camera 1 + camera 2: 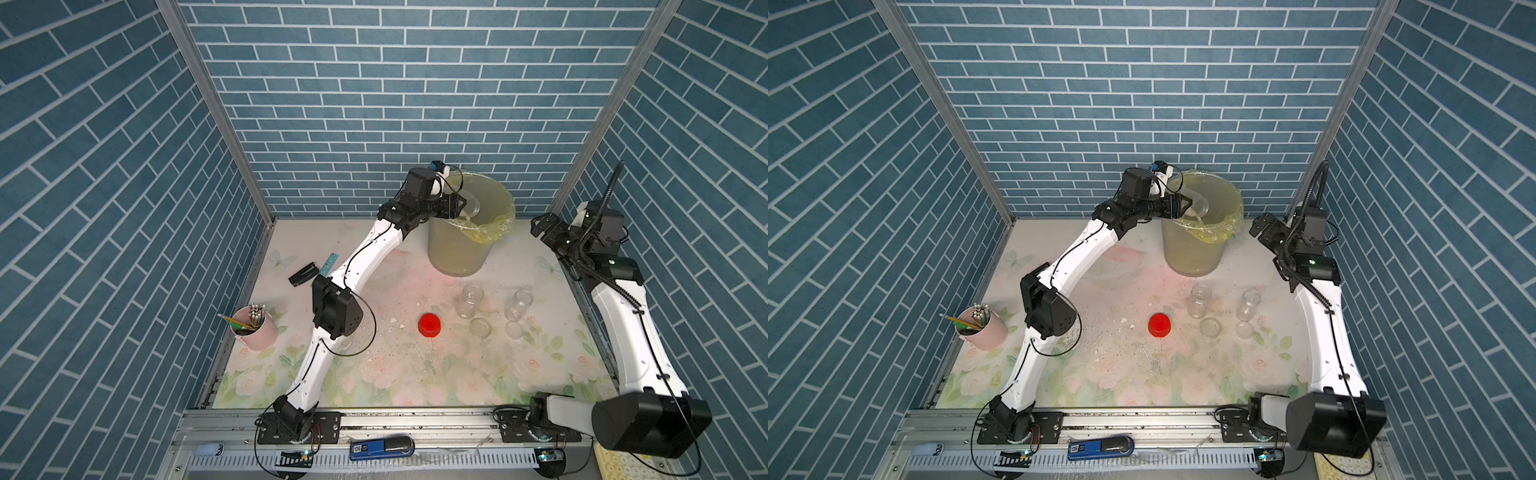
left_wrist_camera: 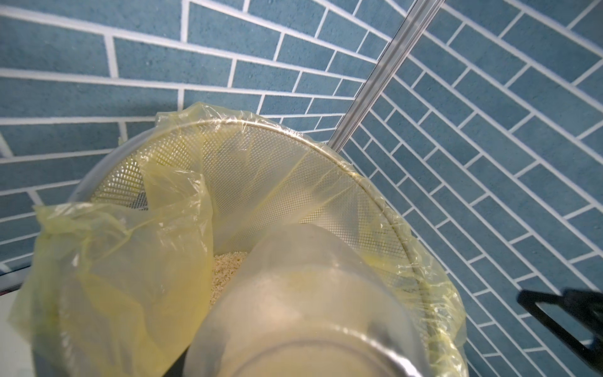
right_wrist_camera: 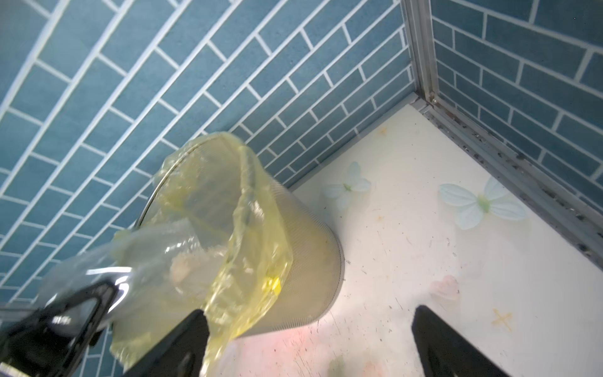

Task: Empty moldy rice from jars
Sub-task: Pour the moldy rice from the jar into the trash bin.

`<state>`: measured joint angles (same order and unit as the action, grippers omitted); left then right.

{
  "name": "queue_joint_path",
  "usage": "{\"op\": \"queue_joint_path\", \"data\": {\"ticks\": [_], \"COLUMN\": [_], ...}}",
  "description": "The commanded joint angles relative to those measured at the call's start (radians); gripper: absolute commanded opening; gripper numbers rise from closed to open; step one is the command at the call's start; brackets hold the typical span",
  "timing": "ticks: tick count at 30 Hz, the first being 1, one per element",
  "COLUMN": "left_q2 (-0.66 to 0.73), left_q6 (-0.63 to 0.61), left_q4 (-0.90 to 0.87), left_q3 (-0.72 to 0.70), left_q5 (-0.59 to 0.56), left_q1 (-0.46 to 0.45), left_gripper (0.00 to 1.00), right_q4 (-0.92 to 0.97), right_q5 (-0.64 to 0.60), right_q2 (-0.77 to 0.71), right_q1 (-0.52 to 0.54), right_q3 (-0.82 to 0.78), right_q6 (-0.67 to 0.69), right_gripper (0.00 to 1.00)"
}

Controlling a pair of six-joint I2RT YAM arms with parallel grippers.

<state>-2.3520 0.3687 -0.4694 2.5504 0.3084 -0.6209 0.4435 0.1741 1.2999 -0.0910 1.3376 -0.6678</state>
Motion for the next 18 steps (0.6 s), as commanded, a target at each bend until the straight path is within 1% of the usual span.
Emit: {"op": "queue_joint_path", "data": {"ticks": [1, 3, 8, 13, 18], "left_q2": [0.044, 0.056, 0.083, 0.097, 0.112], "left_q6": [-0.056, -0.078, -0.129, -0.134, -0.142], "left_q4": [-0.073, -0.102, -0.155, -0.163, -0.186], "left_q3": [0.027, 0.038, 0.044, 0.045, 0.044], "left_q5": [-0.022, -0.036, -0.044, -0.029, -0.029], "left_q1": [-0.005, -0.005, -0.006, -0.005, -0.005], "left_gripper": [0.23, 0.23, 0.23, 0.23, 0.23], "right_q4": [-0.097, -0.111, -0.107, -0.100, -0.051], "right_q5": [0.110, 0.095, 0.125, 0.110, 0.129], "right_q2": [0.104, 0.168, 0.343, 0.490, 0.663], "right_q1": [-0.049, -0.058, -0.065, -0.062, -0.061], "right_q3": [0.030, 0.057, 0.164, 0.262, 0.412], "right_q6": [-0.129, -0.141, -0.156, -0.153, -0.156], "right_gripper": [0.97, 0.96, 0.96, 0.94, 0.94]}}
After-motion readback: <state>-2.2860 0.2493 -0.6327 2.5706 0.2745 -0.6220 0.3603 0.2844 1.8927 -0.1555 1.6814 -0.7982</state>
